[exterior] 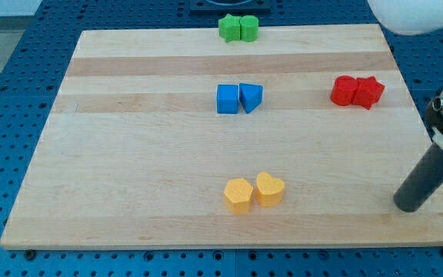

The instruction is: Move heart slightly up

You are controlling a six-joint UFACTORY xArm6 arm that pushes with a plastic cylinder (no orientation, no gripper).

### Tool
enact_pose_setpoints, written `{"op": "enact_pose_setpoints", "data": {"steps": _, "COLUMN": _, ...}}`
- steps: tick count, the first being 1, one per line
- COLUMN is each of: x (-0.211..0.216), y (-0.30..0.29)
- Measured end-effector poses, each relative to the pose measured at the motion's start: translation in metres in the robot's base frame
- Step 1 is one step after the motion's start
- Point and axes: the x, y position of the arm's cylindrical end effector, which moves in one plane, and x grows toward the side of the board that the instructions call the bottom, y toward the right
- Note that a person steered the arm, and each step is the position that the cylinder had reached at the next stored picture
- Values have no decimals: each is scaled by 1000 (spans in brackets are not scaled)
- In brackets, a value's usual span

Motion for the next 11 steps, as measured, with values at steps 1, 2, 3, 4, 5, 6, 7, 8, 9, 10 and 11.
{"op": "enact_pose_setpoints", "data": {"steps": 1, "x": 0, "y": 0}}
{"op": "enact_pose_setpoints", "data": {"steps": 2, "x": -6, "y": -30}}
{"op": "enact_pose_setpoints", "data": {"steps": 3, "x": -12, "y": -42}}
{"op": "enact_pose_setpoints", "data": {"steps": 4, "x": -1, "y": -48}}
{"op": "enact_pose_setpoints", "data": {"steps": 5, "x": 24, "y": -82}}
{"op": "enact_pose_setpoints", "data": {"steps": 6, "x": 41, "y": -128}}
{"op": "enact_pose_setpoints", "data": {"steps": 7, "x": 23, "y": -160}}
{"op": "enact_pose_setpoints", "data": {"steps": 8, "x": 0, "y": -170}}
{"op": "enact_pose_setpoints", "data": {"steps": 9, "x": -31, "y": -170}}
{"op": "enact_pose_setpoints", "data": {"steps": 10, "x": -17, "y": -174}}
{"op": "enact_pose_setpoints", "data": {"steps": 11, "x": 31, "y": -179}}
